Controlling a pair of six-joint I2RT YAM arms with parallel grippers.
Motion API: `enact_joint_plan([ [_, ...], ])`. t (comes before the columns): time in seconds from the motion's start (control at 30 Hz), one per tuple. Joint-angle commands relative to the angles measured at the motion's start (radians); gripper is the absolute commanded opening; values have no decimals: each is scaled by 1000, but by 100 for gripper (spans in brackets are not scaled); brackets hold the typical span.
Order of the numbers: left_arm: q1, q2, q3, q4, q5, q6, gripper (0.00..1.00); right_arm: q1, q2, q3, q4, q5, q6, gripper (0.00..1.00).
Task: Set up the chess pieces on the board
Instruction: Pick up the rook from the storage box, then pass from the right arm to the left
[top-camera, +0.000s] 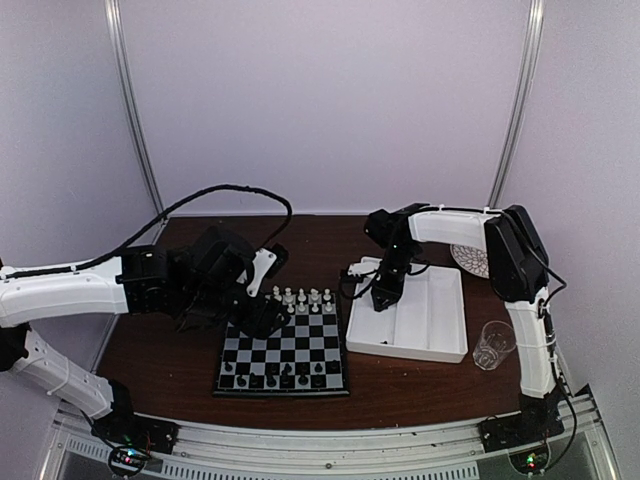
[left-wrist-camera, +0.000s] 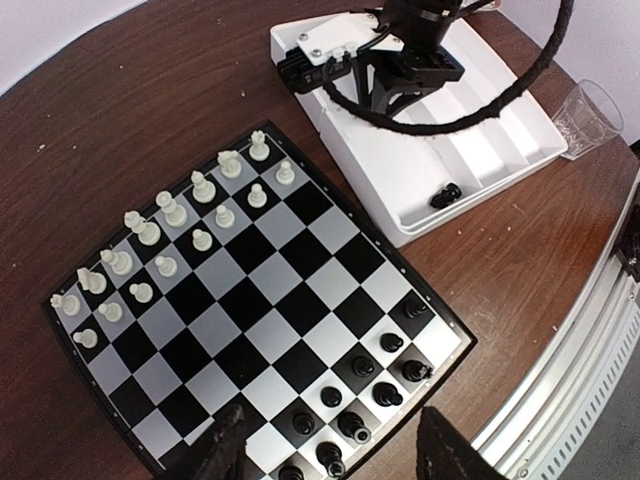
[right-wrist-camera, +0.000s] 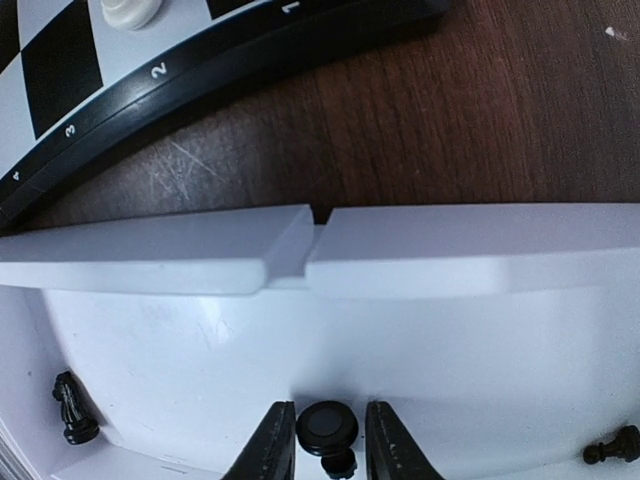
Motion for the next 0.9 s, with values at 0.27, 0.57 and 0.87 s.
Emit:
enact_joint_plan([
  [0.27, 7, -12, -19, 64, 16, -15, 58, 13, 0, -10, 20, 50, 115, 14],
  [0.57, 10, 14, -62, 458, -77, 58, 59, -69, -329, -64, 106, -391, 414, 12],
  [0.87, 9, 175, -92, 1122, -171, 373, 54, -149, -461, -249, 659, -780, 1095, 11],
])
